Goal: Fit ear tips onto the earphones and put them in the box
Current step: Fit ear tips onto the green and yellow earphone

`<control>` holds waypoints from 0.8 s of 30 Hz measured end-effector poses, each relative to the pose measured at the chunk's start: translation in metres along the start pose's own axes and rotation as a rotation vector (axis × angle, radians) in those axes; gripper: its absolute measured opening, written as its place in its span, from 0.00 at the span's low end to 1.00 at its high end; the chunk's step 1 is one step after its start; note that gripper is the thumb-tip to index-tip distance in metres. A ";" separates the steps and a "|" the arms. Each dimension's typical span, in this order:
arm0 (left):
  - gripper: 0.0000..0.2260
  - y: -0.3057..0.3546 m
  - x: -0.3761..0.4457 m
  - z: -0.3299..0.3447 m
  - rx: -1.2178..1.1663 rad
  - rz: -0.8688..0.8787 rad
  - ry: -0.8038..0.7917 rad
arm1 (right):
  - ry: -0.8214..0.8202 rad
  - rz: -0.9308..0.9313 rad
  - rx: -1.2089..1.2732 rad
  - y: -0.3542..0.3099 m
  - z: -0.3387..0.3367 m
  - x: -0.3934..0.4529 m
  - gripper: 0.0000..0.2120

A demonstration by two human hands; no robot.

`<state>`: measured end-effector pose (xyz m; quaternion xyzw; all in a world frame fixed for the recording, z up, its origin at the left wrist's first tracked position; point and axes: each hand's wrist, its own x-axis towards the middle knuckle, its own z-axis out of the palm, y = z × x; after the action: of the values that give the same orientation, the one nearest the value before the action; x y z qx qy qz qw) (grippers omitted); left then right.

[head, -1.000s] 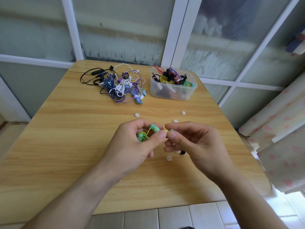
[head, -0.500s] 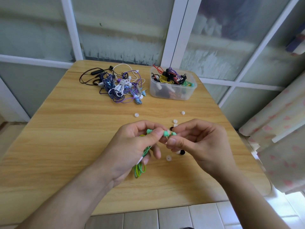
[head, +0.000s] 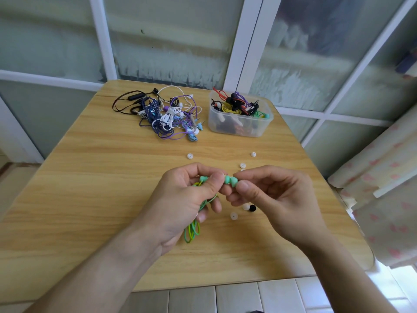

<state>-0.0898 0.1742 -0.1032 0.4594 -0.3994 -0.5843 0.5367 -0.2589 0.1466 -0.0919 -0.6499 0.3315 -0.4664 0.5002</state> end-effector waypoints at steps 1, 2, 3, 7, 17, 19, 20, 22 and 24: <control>0.04 0.000 0.000 0.000 -0.004 -0.005 -0.005 | -0.007 0.012 0.006 0.000 0.000 0.000 0.06; 0.04 0.001 -0.001 0.000 -0.009 -0.012 -0.012 | -0.017 0.021 0.007 0.000 0.000 0.000 0.06; 0.04 0.001 -0.001 0.000 -0.015 -0.020 -0.021 | -0.027 0.027 0.004 0.000 0.000 0.000 0.06; 0.03 0.002 -0.002 0.000 -0.019 -0.047 -0.049 | -0.039 0.058 0.027 -0.001 -0.002 0.000 0.09; 0.08 0.003 -0.005 0.005 0.027 -0.029 -0.061 | -0.085 0.171 0.117 0.000 -0.004 0.000 0.07; 0.08 0.002 -0.003 0.006 0.094 0.047 -0.040 | -0.087 0.294 0.213 0.001 -0.003 0.000 0.09; 0.09 0.002 -0.003 0.007 0.112 0.091 -0.040 | -0.092 0.371 0.295 0.002 -0.004 0.001 0.10; 0.10 0.002 -0.002 0.008 0.141 0.186 -0.039 | -0.084 0.526 0.478 0.004 -0.003 0.002 0.18; 0.11 0.001 -0.001 0.008 0.196 0.296 -0.039 | -0.046 0.647 0.620 0.004 -0.001 0.000 0.25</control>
<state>-0.0971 0.1750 -0.1004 0.4344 -0.5280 -0.4661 0.5615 -0.2597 0.1447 -0.0960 -0.3424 0.3509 -0.3489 0.7987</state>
